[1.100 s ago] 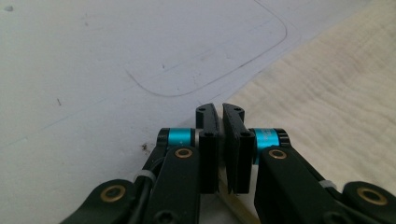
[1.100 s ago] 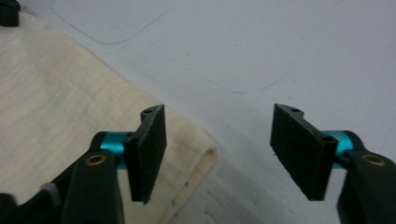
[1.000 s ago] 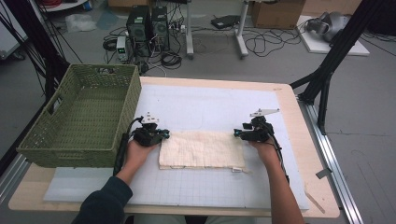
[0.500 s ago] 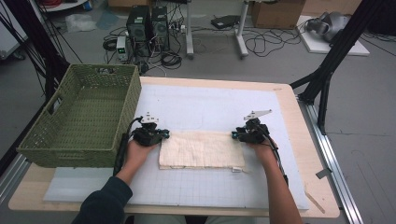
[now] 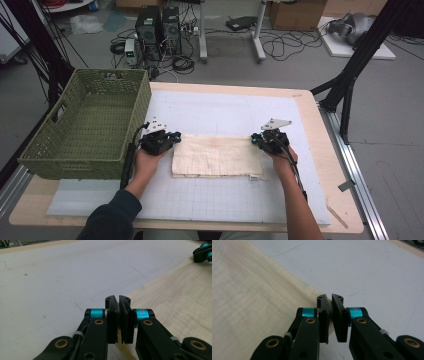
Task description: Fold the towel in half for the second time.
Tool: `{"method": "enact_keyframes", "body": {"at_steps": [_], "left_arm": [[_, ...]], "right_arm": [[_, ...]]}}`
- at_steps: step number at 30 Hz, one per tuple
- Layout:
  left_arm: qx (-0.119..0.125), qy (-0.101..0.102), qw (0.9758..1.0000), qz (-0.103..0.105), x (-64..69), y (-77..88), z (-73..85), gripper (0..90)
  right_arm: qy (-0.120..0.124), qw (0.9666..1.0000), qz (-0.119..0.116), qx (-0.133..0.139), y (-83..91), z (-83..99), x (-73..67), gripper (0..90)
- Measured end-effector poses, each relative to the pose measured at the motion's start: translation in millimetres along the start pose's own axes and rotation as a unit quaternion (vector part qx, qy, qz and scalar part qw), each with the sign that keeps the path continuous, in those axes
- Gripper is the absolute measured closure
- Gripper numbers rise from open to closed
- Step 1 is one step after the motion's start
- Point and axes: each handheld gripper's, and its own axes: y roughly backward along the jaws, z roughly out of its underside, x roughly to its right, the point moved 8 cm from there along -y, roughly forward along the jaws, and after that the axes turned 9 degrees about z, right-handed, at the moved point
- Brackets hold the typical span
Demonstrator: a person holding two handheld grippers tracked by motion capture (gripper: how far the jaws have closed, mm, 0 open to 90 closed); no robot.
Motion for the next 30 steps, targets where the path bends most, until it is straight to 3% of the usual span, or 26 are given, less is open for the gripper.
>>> {"method": "enact_keyframes", "body": {"at_steps": [6,10,18,23,26,30], "left_arm": [[0.049,-0.009,0.9988,-0.003,-1.6,4.7,-13.0,85.4],[0.03,0.006,0.9995,0.009,0.3,4.3,-8.8,84.7],[0.022,0.031,0.9983,0.045,15.6,15.1,-12.0,85.0],[0.017,0.014,0.9988,0.045,24.7,25.2,-11.0,85.1],[0.0,-0.01,0.999,0.043,30.2,31.6,-5.9,85.0],[-0.002,-0.021,0.9987,0.045,36.1,38.8,-0.3,85.0]], "right_arm": [[-0.005,0.9993,0.023,0.03,4.3,-8.2,3.5,84.5],[-0.005,0.9988,0.028,0.041,6.4,-10.4,5.1,84.5],[-0.029,0.997,0.0,0.072,28.4,-6.1,-0.7,84.4],[-0.027,0.9955,-0.014,0.09,45.0,-6.2,-5.3,84.4],[-0.02,0.9957,-0.02,0.088,49.6,-1.8,-12.6,84.3],[0.0,0.9964,-0.024,0.082,55.0,7.1,-24.6,84.2]]}}
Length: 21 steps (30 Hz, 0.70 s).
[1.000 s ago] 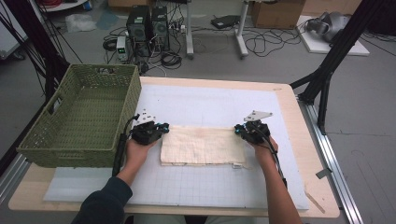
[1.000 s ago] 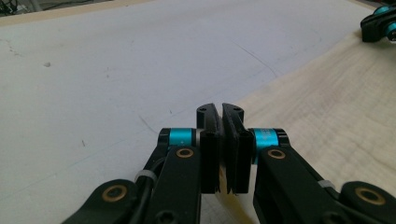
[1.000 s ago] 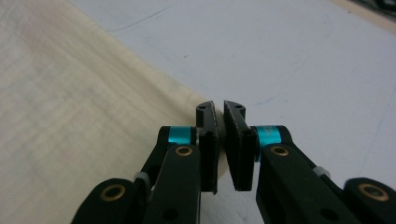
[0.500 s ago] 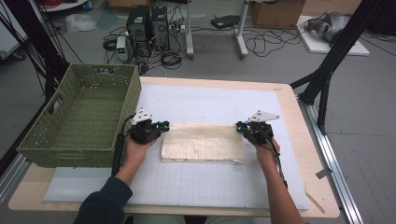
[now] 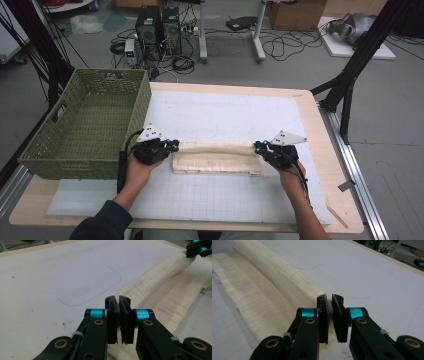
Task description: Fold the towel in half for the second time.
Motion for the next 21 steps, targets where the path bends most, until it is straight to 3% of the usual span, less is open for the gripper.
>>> {"method": "enact_keyframes", "body": {"at_steps": [4,12,15,21], "left_arm": [[0.004,-0.002,1.0,0.005,4.4,1.5,4.2,85.0],[-0.013,-0.001,0.9999,0.005,12.4,0.7,18.1,84.9],[-0.027,-0.008,0.9996,-0.001,15.0,1.9,25.6,84.8],[-0.045,-0.004,0.999,0.005,22.1,2.0,37.0,84.1]], "right_arm": [[0.001,1.0,-0.004,0.004,8.4,4.7,-6.6,84.2],[-0.016,0.9997,-0.015,-0.006,17.8,19.5,-15.6,83.9],[-0.014,0.9997,-0.018,-0.01,21.0,21.2,-20.2,83.7],[-0.001,0.9994,-0.024,-0.024,26.4,28.3,-26.0,83.4]]}}
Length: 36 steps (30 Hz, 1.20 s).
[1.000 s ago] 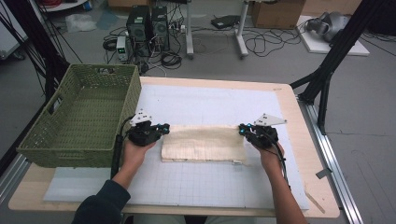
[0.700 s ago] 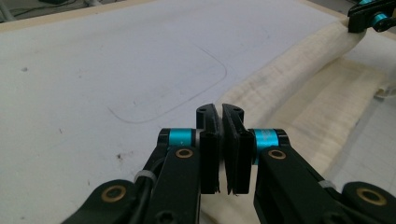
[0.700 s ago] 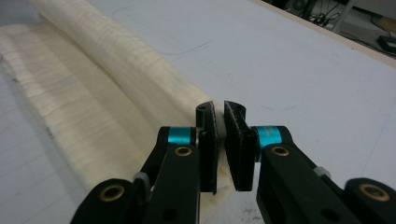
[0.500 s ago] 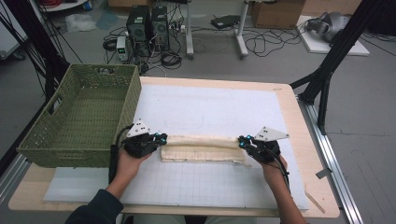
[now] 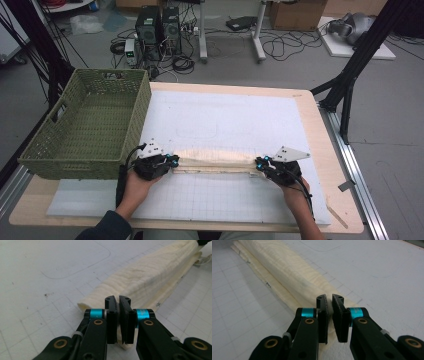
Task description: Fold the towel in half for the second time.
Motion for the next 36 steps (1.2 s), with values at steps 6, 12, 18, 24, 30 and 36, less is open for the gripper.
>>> {"method": "enact_keyframes", "body": {"at_steps": [6,12,18,24,30,36], "left_arm": [[0.046,0.024,0.9985,-0.019,-7.8,11.1,-15.9,51.6],[0.109,0.024,0.9937,0.002,-8.5,20.8,-49.7,50.6],[0.04,0.032,0.9984,0.024,-3.4,-9.5,-29.4,59.7],[0.016,0.037,0.999,0.016,-5.5,-20.1,-17.1,65.0],[-0.011,0.028,0.9995,0.011,-5.3,-26.0,-7.3,66.0],[-0.022,0.028,0.9993,0.01,-5.1,-27.0,-2.3,67.1]], "right_arm": [[0.0,1.0,-0.003,-0.002,3.9,3.5,-0.2,83.3],[0.006,1.0,-0.003,-0.005,3.7,3.4,-0.6,83.2],[-0.009,0.9999,0.002,0.012,10.2,-4.4,1.9,69.1],[-0.046,0.9957,0.015,0.079,28.8,-33.3,6.3,54.9],[-0.047,0.9978,0.03,0.036,-3.4,-34.4,-8.3,55.1],[-0.032,0.9989,0.02,-0.028,-30.1,-12.8,-16.8,62.2]]}}
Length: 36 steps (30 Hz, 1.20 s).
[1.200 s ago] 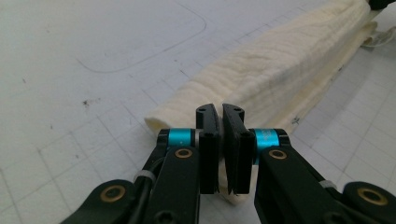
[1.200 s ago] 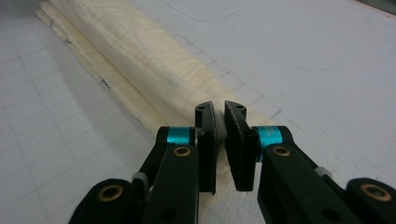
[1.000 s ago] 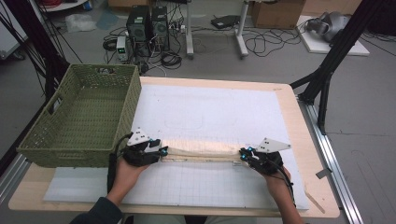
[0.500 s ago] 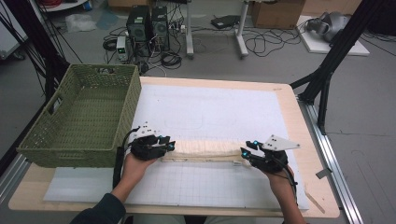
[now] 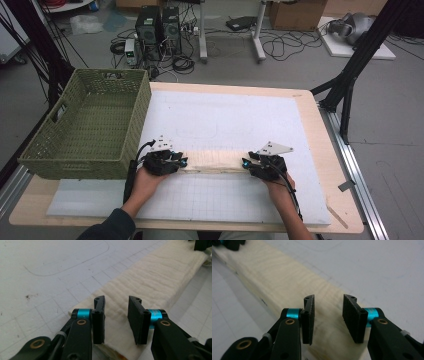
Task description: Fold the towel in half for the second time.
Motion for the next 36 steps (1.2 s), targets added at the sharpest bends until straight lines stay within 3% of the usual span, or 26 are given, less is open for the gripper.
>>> {"method": "enact_keyframes", "body": {"at_steps": [4,12,15,21,26,29,32,36], "left_arm": [[-0.005,0.001,1.0,-0.001,-0.8,-0.5,1.8,69.3],[-0.013,-0.009,0.9998,-0.008,-0.2,-0.9,3.6,71.2],[-0.014,-0.017,0.9997,-0.013,0.2,-1.5,3.9,71.8],[-0.014,-0.016,0.9997,-0.014,0.5,-1.6,4.2,72.1],[-0.026,-0.036,0.9988,-0.022,3.1,1.9,5.6,71.5],[-0.023,-0.037,0.9987,-0.027,3.8,8.5,5.2,71.5],[0.005,-0.03,0.9989,-0.036,-0.4,18.7,-2.7,70.1],[0.067,-0.016,0.9971,-0.032,-2.6,32.8,-16.7,63.3]], "right_arm": [[0.007,0.9996,0.009,-0.027,2.7,17.3,7.8,63.7],[0.017,0.9994,0.014,-0.028,13.1,29.8,21.0,62.7],[0.024,0.9992,0.02,-0.023,12.5,31.4,19.7,62.8],[0.014,0.9995,0.019,-0.019,12.1,32.3,19.9,62.7],[0.005,0.9994,0.023,-0.025,14.3,29.7,21.3,53.9],[0.001,0.9996,0.015,-0.026,15.8,29.5,20.8,53.7],[-0.008,0.9998,0.005,-0.02,17.9,27.4,21.0,52.1],[-0.022,0.9994,0.004,0.027,33.9,11.2,24.4,47.3]]}}
